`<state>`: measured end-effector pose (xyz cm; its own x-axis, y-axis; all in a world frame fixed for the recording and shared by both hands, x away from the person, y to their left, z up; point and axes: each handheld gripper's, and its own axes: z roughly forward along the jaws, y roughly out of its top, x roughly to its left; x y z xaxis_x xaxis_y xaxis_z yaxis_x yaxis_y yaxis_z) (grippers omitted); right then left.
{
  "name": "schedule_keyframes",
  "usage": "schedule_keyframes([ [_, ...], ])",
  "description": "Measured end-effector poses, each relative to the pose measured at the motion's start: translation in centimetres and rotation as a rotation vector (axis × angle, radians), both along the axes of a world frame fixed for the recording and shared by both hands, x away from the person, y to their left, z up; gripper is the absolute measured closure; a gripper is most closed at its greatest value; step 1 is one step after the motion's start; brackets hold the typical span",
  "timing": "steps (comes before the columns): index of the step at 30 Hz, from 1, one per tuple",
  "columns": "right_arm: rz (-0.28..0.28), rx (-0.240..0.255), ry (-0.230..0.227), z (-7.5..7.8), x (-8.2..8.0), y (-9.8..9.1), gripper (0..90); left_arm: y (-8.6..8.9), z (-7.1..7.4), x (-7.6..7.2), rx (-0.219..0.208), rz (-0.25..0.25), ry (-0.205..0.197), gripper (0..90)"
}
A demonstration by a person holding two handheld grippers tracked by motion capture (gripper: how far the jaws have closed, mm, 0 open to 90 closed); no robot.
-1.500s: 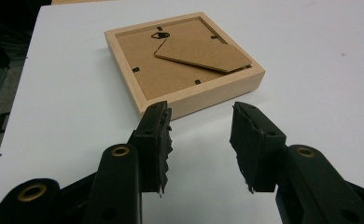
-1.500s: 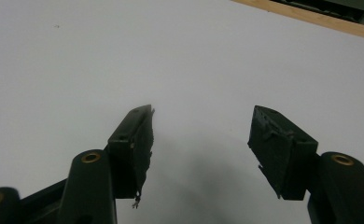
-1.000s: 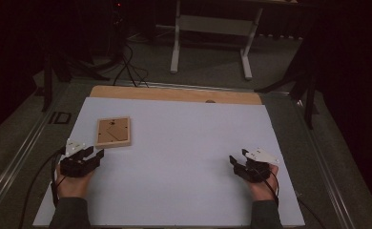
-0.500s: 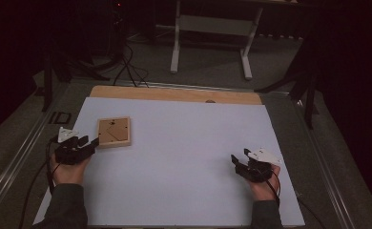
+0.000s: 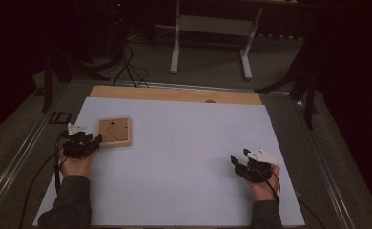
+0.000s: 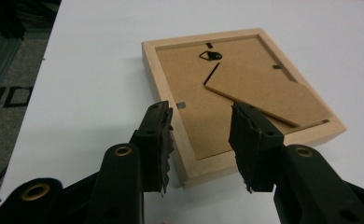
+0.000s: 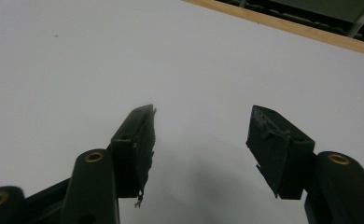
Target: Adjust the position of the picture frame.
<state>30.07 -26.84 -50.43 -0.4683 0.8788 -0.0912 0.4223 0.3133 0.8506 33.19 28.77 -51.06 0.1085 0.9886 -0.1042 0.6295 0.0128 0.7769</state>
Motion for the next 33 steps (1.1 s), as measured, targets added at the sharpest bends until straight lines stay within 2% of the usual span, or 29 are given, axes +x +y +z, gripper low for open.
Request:
schedule_keyframes([
  [7,0.008,-0.004,0.005,-0.1,0.1,0.0,39.4,0.3,-1.1,0.9,-0.018,0.007,0.048,64.4],
  [9,0.010,-0.003,0.006,-0.1,0.1,0.1,39.0,0.5,-1.2,1.0,-0.053,0.009,0.049,66.8],
  [13,0.012,-0.005,0.011,-0.2,0.1,0.1,38.9,1.1,-1.2,1.0,-0.091,0.018,0.051,73.3],
  [16,0.016,-0.008,0.010,-0.2,0.1,0.1,38.8,1.1,-1.1,1.0,-0.075,0.020,0.050,79.4],
  [24,0.019,-0.009,0.013,-0.2,0.1,0.2,38.5,0.7,-1.1,0.8,-0.034,0.007,0.047,80.3],
  [29,0.021,-0.019,0.011,-0.2,0.1,0.3,38.4,0.1,-0.9,0.6,0.005,-0.019,0.047,81.3],
  [33,0.022,-0.021,0.007,-0.2,0.1,0.2,38.3,-0.4,-0.9,0.5,0.014,-0.037,0.048,81.4],
])
